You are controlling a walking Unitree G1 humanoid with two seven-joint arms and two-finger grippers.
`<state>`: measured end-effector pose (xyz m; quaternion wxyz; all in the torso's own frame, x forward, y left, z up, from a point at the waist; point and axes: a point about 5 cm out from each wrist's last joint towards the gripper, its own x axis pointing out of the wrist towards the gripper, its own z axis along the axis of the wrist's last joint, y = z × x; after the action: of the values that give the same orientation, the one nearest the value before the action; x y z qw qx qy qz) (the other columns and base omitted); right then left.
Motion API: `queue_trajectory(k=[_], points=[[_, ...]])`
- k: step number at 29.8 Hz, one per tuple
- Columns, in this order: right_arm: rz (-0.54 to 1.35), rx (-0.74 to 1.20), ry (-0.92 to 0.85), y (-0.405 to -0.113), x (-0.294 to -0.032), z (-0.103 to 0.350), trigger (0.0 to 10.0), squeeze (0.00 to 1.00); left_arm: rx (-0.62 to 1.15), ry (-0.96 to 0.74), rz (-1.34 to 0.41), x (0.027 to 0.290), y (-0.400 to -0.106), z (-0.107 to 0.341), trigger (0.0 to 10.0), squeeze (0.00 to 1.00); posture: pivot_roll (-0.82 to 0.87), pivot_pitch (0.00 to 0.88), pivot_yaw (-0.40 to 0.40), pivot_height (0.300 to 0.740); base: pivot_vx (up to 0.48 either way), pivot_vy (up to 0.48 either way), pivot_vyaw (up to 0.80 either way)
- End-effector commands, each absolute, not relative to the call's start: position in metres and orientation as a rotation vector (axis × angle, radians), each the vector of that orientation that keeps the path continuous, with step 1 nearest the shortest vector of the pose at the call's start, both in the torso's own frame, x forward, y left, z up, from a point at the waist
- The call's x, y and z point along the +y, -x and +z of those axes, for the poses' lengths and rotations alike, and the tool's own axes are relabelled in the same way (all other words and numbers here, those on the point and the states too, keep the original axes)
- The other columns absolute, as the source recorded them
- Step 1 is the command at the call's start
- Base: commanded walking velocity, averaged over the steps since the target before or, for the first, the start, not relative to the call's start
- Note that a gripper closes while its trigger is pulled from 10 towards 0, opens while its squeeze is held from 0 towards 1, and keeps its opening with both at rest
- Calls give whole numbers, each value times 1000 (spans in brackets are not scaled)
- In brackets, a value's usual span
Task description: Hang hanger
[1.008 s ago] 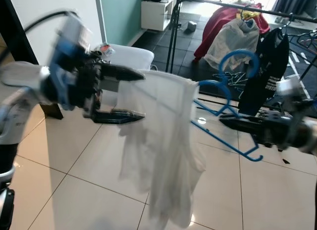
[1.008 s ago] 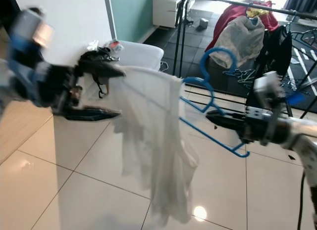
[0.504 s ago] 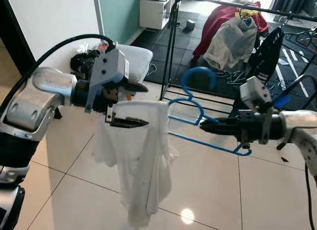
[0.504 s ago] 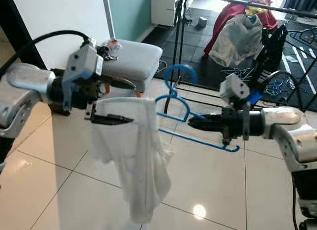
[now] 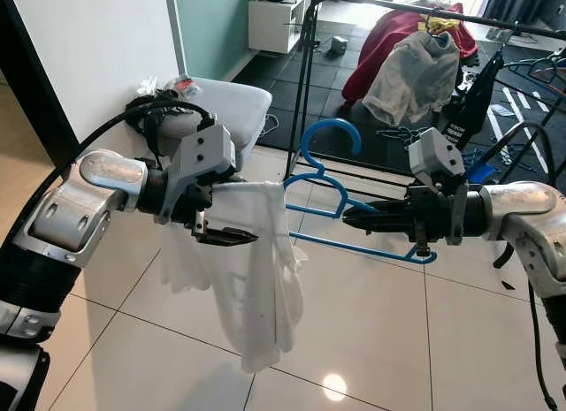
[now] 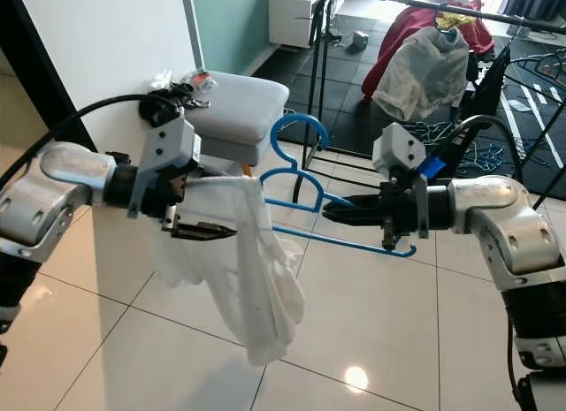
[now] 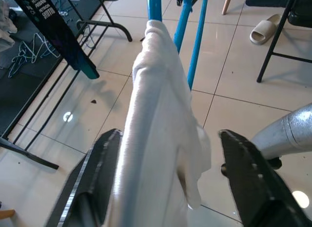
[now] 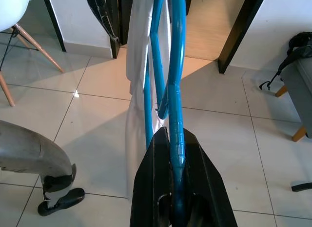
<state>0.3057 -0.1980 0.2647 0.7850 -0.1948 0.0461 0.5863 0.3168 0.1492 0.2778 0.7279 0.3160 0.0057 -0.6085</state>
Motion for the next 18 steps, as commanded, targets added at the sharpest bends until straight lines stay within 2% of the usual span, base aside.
queue_trajectory(k=[1,18], points=[[1288,39,445,-306,-194,275,10000,0,94,-715,-1348,155,-317,268,0,0,-33,63,-32,740,0,0,0],[1228,-21,462,-312,-194,278,10000,0,92,-678,-1328,155,-319,266,0,0,-34,75,-34,740,0,0,0]])
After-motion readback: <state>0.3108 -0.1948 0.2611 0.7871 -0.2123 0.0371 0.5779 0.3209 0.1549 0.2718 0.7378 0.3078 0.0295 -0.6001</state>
